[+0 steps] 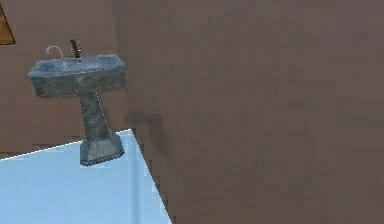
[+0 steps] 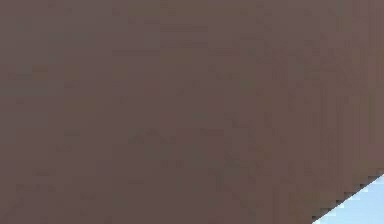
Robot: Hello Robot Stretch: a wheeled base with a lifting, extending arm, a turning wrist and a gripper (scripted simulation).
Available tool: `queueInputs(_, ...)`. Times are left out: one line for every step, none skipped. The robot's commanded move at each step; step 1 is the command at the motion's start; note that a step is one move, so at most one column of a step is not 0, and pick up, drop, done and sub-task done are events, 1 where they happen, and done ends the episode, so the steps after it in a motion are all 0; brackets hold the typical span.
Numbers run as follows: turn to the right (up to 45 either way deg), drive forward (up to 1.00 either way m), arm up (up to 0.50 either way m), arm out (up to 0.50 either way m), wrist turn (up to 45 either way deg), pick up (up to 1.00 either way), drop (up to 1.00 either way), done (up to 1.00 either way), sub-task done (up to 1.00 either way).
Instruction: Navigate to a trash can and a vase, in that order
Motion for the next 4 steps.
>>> queueInputs(-42.0,0.0,0.0,0.0,0.0,0.0,0.0,0.0,0.0)
queueInputs(0.0,1.0,0.0,0.0,0.0,0.0,0.0,0.0,0.0)
queueInputs(-6.0,0.0,0.0,0.0,0.0,0.0,0.0,0.0,0.0)
queueInputs(0.0,0.55,0.0,0.0,0.0,0.0,0.0,0.0,0.0)
